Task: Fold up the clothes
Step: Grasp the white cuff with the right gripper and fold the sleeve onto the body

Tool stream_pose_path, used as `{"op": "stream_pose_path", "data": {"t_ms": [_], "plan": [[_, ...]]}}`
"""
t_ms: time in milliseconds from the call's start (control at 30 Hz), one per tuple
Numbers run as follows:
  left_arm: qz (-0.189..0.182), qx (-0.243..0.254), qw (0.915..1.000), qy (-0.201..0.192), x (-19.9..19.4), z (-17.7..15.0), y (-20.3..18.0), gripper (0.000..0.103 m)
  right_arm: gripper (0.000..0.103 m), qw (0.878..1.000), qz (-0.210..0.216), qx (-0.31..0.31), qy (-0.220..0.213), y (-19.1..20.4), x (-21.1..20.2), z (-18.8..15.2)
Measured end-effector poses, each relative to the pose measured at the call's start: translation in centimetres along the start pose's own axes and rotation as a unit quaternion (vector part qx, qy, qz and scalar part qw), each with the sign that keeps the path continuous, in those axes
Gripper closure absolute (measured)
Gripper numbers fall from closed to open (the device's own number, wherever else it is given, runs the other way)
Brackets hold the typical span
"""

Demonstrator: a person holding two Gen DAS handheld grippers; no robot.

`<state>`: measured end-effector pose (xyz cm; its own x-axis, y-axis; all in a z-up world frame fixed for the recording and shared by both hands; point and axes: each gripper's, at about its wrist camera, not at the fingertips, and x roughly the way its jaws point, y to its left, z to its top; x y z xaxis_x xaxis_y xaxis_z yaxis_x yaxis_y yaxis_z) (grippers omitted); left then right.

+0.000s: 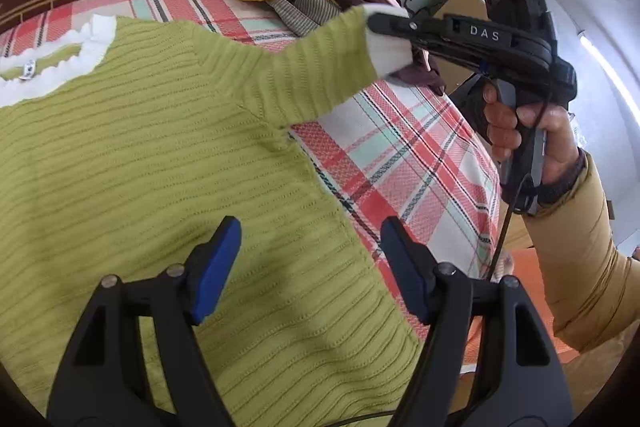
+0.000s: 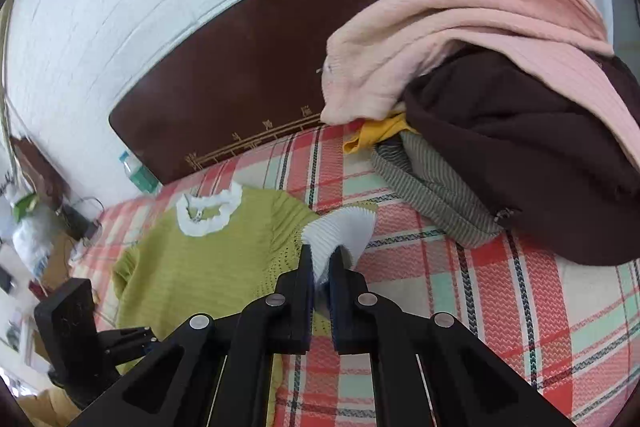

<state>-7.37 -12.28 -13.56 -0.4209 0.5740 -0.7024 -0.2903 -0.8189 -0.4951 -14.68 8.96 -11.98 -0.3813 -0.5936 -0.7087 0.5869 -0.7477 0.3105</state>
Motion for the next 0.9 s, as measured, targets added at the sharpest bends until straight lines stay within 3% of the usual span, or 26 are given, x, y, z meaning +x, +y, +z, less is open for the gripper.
{"op": "stream_pose_path", "data": {"t_ms": [200,267,333,367,500,600,767,900], "plan": [[-0.014,-0.023,0.9995,-0.014,-2.2,-1.6,1.2,0.030,0.093,0.995,0.021,-0.097,0.028,9.0,3.6,0.1],[-0.013,-0.036,0.9990,-0.025,-3.4,-2.2,1.9,0.030,0.082,0.990,0.064,-0.116,0.049,11.7,5.0,-0.1],[-0.007,-0.051,0.9981,-0.034,-4.4,-2.9,3.0,0.030,0.062,0.984,0.117,-0.114,0.065,13.4,5.7,-0.3],[-0.005,-0.060,0.9975,-0.037,-4.8,-3.2,3.5,0.030,0.062,0.984,0.118,-0.121,0.058,13.9,5.5,-0.4],[-0.001,-0.090,0.9949,-0.045,-6.0,-3.8,5.6,0.030,0.061,0.991,0.087,-0.105,0.011,12.0,3.6,-0.8],[-0.006,-0.102,0.9935,-0.051,-6.1,-3.3,6.4,0.030,0.050,0.995,0.013,-0.097,0.006,9.0,3.5,-2.0],[-0.001,-0.103,0.9933,-0.052,-5.7,-1.7,6.7,0.030,0.050,0.993,-0.020,-0.101,0.063,7.0,6.6,-4.8],[-0.002,-0.111,0.9919,-0.063,-6.7,-1.7,6.7,0.030,0.064,0.984,-0.037,-0.148,0.092,8.6,8.9,-6.0]]}}
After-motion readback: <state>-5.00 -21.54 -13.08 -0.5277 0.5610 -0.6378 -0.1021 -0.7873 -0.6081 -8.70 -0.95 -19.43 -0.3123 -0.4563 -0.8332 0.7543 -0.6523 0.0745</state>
